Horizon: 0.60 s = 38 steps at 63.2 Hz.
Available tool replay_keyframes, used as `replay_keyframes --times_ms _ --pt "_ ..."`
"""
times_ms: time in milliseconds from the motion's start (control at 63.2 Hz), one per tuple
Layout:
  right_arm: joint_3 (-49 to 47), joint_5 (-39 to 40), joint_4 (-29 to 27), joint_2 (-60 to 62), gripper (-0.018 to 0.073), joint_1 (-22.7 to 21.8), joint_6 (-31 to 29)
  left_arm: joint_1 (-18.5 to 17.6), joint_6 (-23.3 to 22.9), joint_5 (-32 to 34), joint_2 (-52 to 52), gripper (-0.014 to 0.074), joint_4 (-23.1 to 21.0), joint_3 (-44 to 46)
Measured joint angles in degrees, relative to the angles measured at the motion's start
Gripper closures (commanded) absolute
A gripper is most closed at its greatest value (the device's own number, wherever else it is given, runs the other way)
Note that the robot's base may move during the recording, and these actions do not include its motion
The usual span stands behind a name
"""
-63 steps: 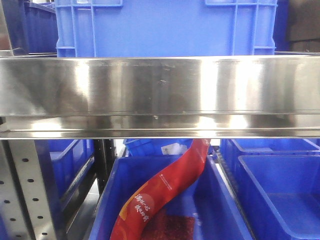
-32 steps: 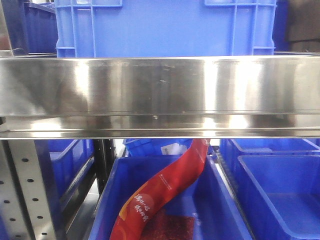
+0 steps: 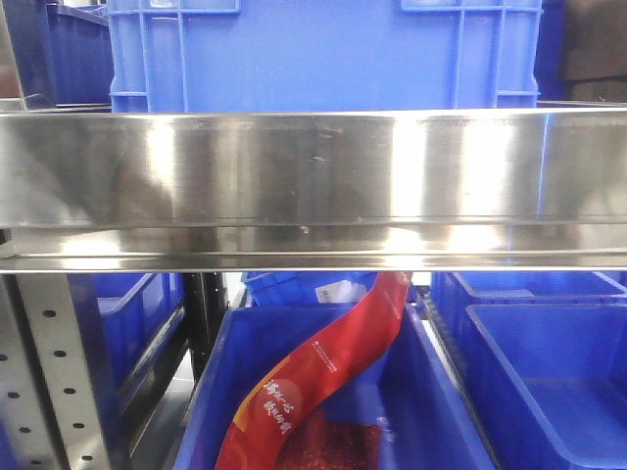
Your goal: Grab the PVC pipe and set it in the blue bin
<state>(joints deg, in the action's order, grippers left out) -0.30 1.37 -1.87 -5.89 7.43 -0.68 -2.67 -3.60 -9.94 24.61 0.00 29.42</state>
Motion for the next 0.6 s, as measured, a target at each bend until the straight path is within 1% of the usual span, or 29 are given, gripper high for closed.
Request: replay_keyframes --times_ms 190,427,601 --pt "0.24 -0.68 -0.23 3.12 0.0727 -0.46 -0.13 0.0 0.0 0.0 0.0 0.0708 0.0 0.0" --pt "0.3 -0.65 -0.64 4.76 0.0727 -4.63 -0.13 0.0 0.0 0.0 0.0 0.0708 0.0 0.0" --pt "0.3 -0.65 -1.18 4.85 0.0727 -5.0 -0.13 0.0 0.0 0.0 0.0 0.0708 0.0 0.0"
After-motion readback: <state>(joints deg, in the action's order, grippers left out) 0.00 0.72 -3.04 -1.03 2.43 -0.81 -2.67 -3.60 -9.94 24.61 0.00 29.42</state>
